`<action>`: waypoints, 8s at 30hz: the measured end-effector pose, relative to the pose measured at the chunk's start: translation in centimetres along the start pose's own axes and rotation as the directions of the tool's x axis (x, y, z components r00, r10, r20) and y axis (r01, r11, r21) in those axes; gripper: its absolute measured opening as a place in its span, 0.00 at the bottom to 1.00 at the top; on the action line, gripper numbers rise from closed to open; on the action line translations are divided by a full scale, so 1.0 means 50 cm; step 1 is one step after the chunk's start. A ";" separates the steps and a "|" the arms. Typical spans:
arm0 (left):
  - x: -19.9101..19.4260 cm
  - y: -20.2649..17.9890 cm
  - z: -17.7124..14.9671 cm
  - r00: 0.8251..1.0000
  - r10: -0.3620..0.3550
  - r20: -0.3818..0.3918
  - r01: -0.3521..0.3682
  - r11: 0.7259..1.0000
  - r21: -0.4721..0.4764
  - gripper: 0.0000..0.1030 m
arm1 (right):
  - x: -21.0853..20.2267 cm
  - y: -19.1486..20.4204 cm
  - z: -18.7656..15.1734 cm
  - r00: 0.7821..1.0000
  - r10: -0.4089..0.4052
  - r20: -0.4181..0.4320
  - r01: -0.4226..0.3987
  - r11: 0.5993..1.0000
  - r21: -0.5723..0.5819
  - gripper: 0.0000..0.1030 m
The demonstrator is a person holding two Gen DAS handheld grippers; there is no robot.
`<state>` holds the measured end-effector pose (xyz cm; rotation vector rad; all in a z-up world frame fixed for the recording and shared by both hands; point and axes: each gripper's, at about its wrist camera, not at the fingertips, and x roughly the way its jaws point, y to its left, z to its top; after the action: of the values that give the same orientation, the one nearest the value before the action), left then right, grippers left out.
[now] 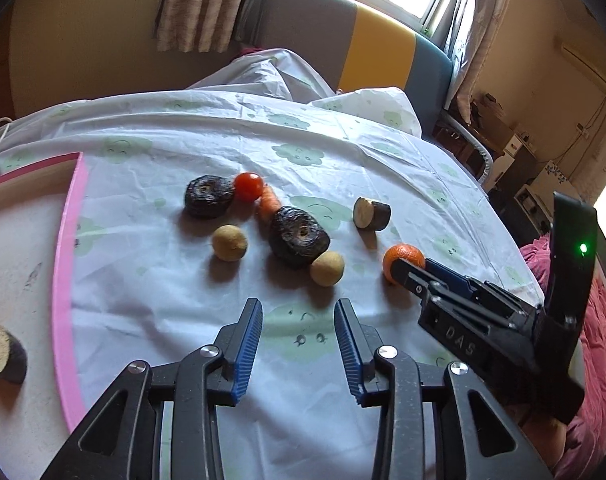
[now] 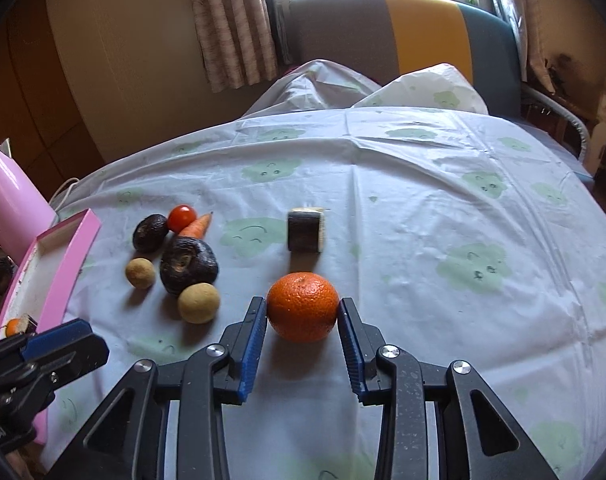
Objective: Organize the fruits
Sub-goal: 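Move the right tool to the second orange and close on it, then grasp the small brown round fruit with the left tool, then release the brown fruit into the tray with the left tool while the right tool drops the orange there, then move the right tool to the second dark slice and grasp it, then grasp the small brown potato-like fruit with the left tool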
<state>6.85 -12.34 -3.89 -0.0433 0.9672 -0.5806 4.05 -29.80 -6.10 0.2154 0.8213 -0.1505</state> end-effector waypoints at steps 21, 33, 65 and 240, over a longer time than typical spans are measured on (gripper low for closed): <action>0.123 -0.023 0.045 0.996 -0.014 -0.083 0.006 0.996 -0.092 0.28 | -0.001 -0.019 -0.015 0.998 0.045 0.053 -0.045 0.999 0.010 0.36; 0.101 -0.030 0.025 0.997 0.061 -0.057 -0.062 0.998 -0.023 0.24 | -0.001 -0.014 -0.020 0.998 0.036 0.054 -0.036 0.999 -0.011 0.36; -0.139 0.107 -0.043 0.955 0.265 0.136 -0.252 0.962 -0.108 0.24 | -0.004 0.053 -0.022 0.999 0.043 0.003 -0.042 0.993 -0.110 0.37; 0.082 0.073 0.050 0.972 0.234 -0.002 -0.233 0.971 -0.052 0.23 | 0.130 0.015 0.090 0.999 0.011 -0.047 -0.011 1.000 -0.008 0.25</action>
<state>12.22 -11.78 -6.62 0.0227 0.9673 -0.3380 11.77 -30.51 -7.85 0.2168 0.8672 -0.1319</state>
